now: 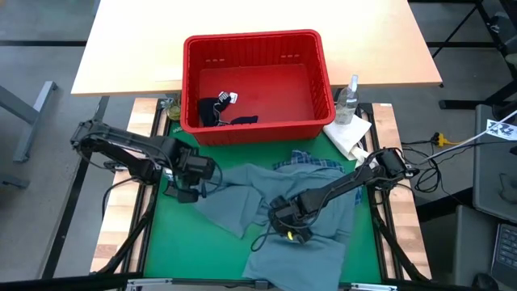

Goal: Fold Laundry from Bin
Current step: Fold the blue pants on top of the blue shirt

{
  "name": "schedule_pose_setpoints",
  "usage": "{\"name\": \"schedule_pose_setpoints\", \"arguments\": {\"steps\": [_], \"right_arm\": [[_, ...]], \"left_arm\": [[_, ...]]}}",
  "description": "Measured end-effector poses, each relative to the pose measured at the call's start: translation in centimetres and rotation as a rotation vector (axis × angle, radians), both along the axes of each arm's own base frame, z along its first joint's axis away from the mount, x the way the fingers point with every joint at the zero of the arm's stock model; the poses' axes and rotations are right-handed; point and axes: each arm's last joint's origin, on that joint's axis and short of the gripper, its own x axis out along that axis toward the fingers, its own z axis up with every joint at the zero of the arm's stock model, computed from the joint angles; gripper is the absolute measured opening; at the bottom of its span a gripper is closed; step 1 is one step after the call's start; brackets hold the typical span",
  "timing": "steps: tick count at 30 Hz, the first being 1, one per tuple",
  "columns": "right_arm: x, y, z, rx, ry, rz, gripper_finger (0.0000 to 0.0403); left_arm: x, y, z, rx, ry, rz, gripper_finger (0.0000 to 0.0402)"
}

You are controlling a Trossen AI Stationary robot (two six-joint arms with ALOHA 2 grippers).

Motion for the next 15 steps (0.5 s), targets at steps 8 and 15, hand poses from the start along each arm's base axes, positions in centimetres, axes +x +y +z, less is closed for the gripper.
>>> {"name": "schedule_pose_setpoints", "arguments": {"steps": [8, 15], "right_arm": [[0.0, 0.1, 1.3, 0.023, -0.016, 0.018, 0.0147], [0.7, 0.4, 4.7, 0.051, -0.093, 0.015, 0.0147]], "left_arm": [[-0.1, -1.0, -0.1, -0.043, 0.015, -0.031, 0.0000], [-0.1, -1.0, -0.1, -0.044, 0.012, -0.032, 0.0000]]}}
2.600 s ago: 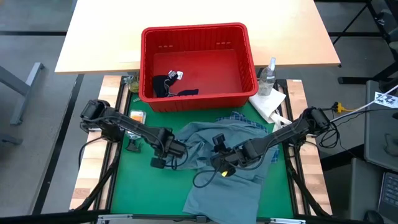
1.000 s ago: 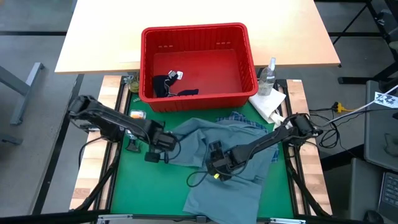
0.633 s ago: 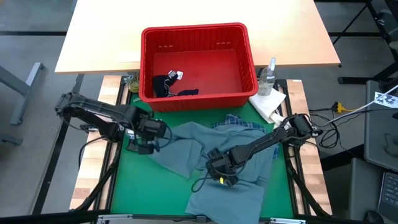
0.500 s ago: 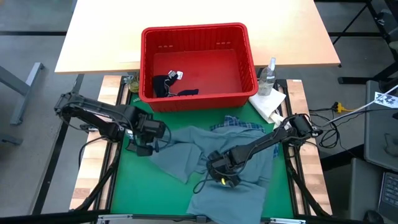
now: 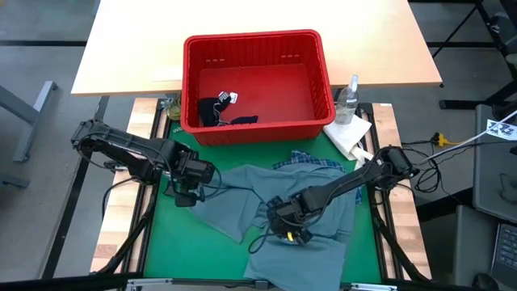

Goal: Fold Laundry from Bin
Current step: Fold the blue pants on top of the blue shirt

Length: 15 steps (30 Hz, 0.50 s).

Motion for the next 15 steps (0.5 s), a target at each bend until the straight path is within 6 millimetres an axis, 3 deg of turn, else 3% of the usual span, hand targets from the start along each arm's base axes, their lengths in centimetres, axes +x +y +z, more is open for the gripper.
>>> {"name": "schedule_pose_setpoints", "arguments": {"steps": [6, 15], "right_arm": [[0.6, 0.1, 2.0, -0.034, -0.017, -0.014, 0.0147], [1.5, -0.7, 3.6, -0.333, -0.169, -0.162, 0.0147]], "left_arm": [[0.0, 0.0, 0.0, -0.001, -0.004, 0.001, 0.0000], [0.1, 0.0, 0.0, -0.002, -0.008, 0.001, 0.0000]]}}
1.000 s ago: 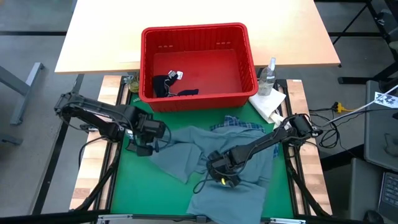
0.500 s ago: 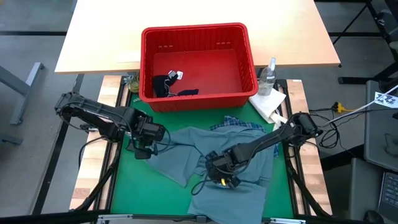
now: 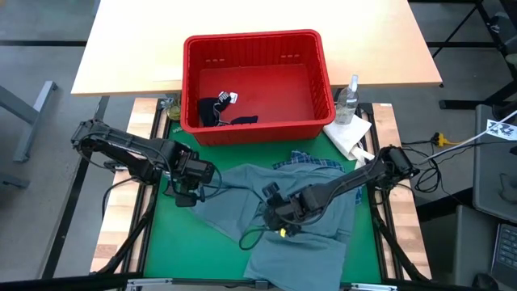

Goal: Fold Laundry from Bin
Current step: Fold the blue pants on top of the blue shirt

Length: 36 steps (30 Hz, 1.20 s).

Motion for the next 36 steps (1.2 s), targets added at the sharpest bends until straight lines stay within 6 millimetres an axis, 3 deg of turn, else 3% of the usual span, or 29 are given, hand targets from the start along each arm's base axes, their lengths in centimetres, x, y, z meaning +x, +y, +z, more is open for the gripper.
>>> {"name": "schedule_pose_setpoints", "arguments": {"steps": [9, 13, 18, 25, 36], "right_arm": [[1.3, 0.4, -0.8, -0.010, -0.091, -0.022, 0.0147], [1.9, 0.5, -2.5, -0.036, -0.055, -0.028, 0.0147], [2.5, -0.4, -3.7, -0.097, -0.071, -0.120, 0.0147], [3.0, -2.0, -3.8, -0.073, -0.068, -0.196, 0.0147], [3.7, -1.8, -5.7, -0.028, -0.034, -0.176, 0.0147]], "left_arm": [[0.0, 0.0, 0.0, 0.000, 0.000, 0.000, 0.0000], [0.0, 0.0, 0.0, 0.000, 0.000, 0.000, 0.0000], [0.0, 0.0, 0.0, 0.000, -0.002, 0.000, 0.0000], [0.0, 0.0, 0.0, -0.001, -0.004, 0.001, 0.0000], [0.1, 0.0, 0.0, -0.003, -0.013, 0.000, 0.0000]]}}
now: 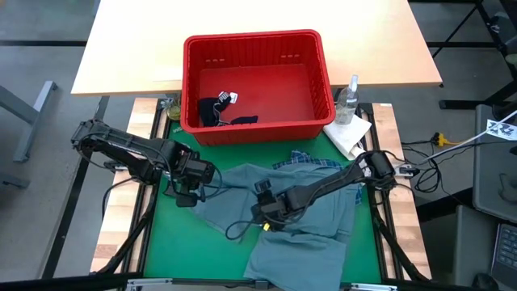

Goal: Fold Laundry from Bin
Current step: Fold the blue pants on top of the blue shirt

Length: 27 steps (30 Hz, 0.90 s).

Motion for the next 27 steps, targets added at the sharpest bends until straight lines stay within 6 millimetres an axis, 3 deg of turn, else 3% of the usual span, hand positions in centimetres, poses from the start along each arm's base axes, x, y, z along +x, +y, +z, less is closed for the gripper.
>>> {"name": "schedule_pose_setpoints", "arguments": {"steps": [7, 16, 20, 24, 27], "right_arm": [[0.2, -0.1, 0.0, -0.032, -0.028, -0.042, 0.0138], [0.0, -0.2, -0.1, -0.057, -0.008, -0.045, 0.0019], [0.1, -0.2, 0.0, -0.051, -0.028, -0.046, 0.0013], [0.1, -0.2, 1.1, -0.039, -0.063, -0.047, 0.0010], [-0.1, -0.3, 3.4, -0.055, -0.102, -0.051, 0.0004]], "left_arm": [[0.1, 0.0, 0.0, -0.001, -0.007, -0.001, 0.0000], [0.1, 0.0, 0.0, -0.001, -0.005, -0.001, 0.0000], [0.0, 0.0, 0.0, -0.002, 0.002, 0.015, 0.0000], [-0.7, 0.2, -0.1, 0.007, 0.078, 0.106, 0.0000], [-1.6, 0.4, -0.1, 0.035, 0.165, 0.178, 0.0000]]}}
